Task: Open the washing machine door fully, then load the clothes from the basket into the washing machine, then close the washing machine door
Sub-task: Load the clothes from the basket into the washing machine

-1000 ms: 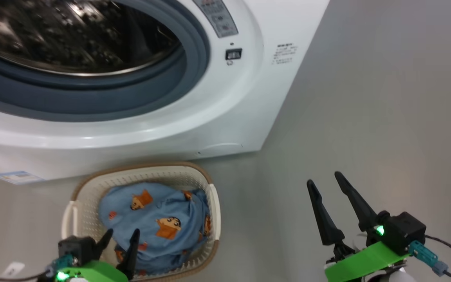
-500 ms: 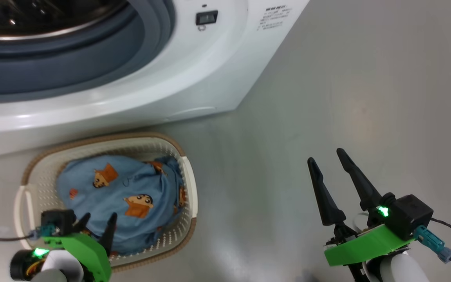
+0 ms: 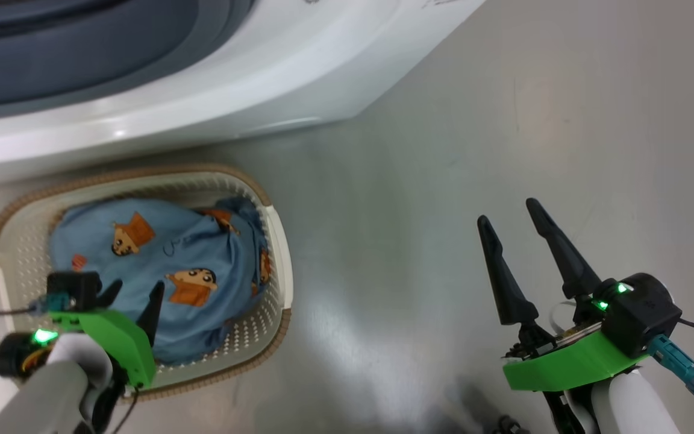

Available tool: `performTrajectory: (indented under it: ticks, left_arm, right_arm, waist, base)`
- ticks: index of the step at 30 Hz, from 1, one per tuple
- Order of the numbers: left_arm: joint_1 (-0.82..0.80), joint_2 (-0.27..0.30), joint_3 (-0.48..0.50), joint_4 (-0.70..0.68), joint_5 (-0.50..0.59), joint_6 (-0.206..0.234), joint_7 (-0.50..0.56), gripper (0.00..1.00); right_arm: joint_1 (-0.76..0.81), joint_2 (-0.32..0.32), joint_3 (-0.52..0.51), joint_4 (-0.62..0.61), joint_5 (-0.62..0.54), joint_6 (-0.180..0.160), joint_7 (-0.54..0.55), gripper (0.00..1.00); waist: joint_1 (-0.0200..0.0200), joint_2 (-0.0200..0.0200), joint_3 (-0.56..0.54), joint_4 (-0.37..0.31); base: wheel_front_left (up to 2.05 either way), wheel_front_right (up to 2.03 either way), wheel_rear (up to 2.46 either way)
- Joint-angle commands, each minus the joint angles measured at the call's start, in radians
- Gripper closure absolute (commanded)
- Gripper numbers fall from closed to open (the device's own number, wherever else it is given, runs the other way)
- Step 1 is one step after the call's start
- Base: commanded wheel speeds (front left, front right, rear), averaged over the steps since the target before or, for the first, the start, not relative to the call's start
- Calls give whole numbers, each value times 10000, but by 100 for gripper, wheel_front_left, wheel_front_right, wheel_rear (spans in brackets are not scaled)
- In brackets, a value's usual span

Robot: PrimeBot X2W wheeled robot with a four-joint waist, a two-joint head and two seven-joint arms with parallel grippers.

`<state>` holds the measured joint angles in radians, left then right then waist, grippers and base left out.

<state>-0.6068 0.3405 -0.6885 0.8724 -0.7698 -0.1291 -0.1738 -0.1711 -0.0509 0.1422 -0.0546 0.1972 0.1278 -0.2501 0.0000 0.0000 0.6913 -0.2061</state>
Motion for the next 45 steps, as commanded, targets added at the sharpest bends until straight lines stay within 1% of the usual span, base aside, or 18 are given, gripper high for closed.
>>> performTrajectory:
  ticks: [1,8,14,23,24,25,26,28,30,31,33,35,45]
  left_arm:
    - [-137,428,85,51,-99,-15,-111,0]
    - [-892,673,-850,348,-699,-15,-146,0]
    - [-1317,814,-1604,607,-1139,-15,-221,0]
    - [-1806,718,-2613,992,-1895,-15,-359,0]
    - [-1850,687,-2701,1038,-1963,-15,-371,8]
    - [-1894,661,-2792,1080,-2023,-15,-387,22]
    - [-1935,638,-2887,1121,-2076,-15,-405,29]
    - [-2008,593,-3073,1198,-2193,-15,-428,53]
    - [-2081,545,-3249,1270,-2309,-15,-451,61]
    - [-2117,520,-3328,1302,-2376,-15,-461,67]
    - [-2198,471,-3495,1344,-2496,-15,-480,86]
    - [-2285,411,-3657,1338,-2609,-15,-510,100]
    - [-2462,221,-4241,1367,-3151,-15,-701,100]
  right_arm:
    - [-17,6,164,-301,-107,29,-117,0]
    - [71,6,41,-592,-262,29,-117,0]
    - [86,7,36,-741,-363,29,-117,0]
    - [199,7,-131,-926,-444,29,-117,0]
    - [234,7,-156,-947,-459,29,-117,0]
    - [262,7,-173,-965,-469,29,-117,0]
    - [285,7,-190,-985,-482,29,-117,0]
    - [317,7,-218,-1029,-508,29,-117,0]
    - [344,7,-250,-1085,-533,29,-117,0]
    - [361,7,-272,-1114,-549,29,-117,0]
    - [398,7,-329,-1161,-591,29,-117,0]
    - [431,7,-398,-1203,-626,29,-117,0]
    - [392,7,-622,-1212,-727,29,-117,0]
  waist:
    - [0,0,395,-25]
    - [0,0,990,-15]
    - [0,0,1243,13]
    - [0,0,1367,-10]
    - [0,0,1377,-4]
    - [0,0,1393,-2]
    - [0,0,1408,4]
    - [0,0,1445,12]
    - [0,0,1476,20]
    - [0,0,1489,28]
    - [0,0,1513,61]
    - [0,0,1539,113]
    - [0,0,1460,376]
  base:
    - [0,0,0]
    - [0,0,0]
    - [0,0,0]
    - [0,0,0]
    - [0,0,0]
    - [0,0,0]
    - [0,0,0]
    - [0,0,0]
    - [0,0,0]
    - [0,0,0]
    - [0,0,0]
    - [0,0,0]
    - [0,0,0]
